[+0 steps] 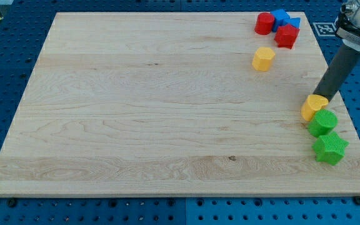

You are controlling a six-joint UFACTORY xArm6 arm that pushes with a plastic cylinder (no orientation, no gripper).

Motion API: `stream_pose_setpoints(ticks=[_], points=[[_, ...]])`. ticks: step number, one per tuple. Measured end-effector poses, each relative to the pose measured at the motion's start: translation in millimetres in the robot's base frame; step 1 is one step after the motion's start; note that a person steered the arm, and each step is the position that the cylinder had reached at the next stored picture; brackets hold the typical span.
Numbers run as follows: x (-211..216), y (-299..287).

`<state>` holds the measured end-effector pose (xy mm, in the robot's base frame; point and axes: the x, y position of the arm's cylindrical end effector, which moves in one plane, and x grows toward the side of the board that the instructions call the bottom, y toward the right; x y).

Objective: Push the yellow hexagon top of the yellow heart

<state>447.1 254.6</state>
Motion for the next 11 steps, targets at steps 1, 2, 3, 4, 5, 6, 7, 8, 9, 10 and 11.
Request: stream_pose_setpoints(ticks=[1, 2, 3, 4, 5, 6, 7, 8, 9, 10, 11], points=[[-26.1, -26.0], [-49.2, -79.4], [-76.7, -137.8], [-116.3, -160.9], [-126.0, -144.3], [-110.8, -127.2], [-92.7, -98.5], [-60.5, -73.4], [-62.1, -68.1], [-104.3, -69.5], [-102.1, -27.7]])
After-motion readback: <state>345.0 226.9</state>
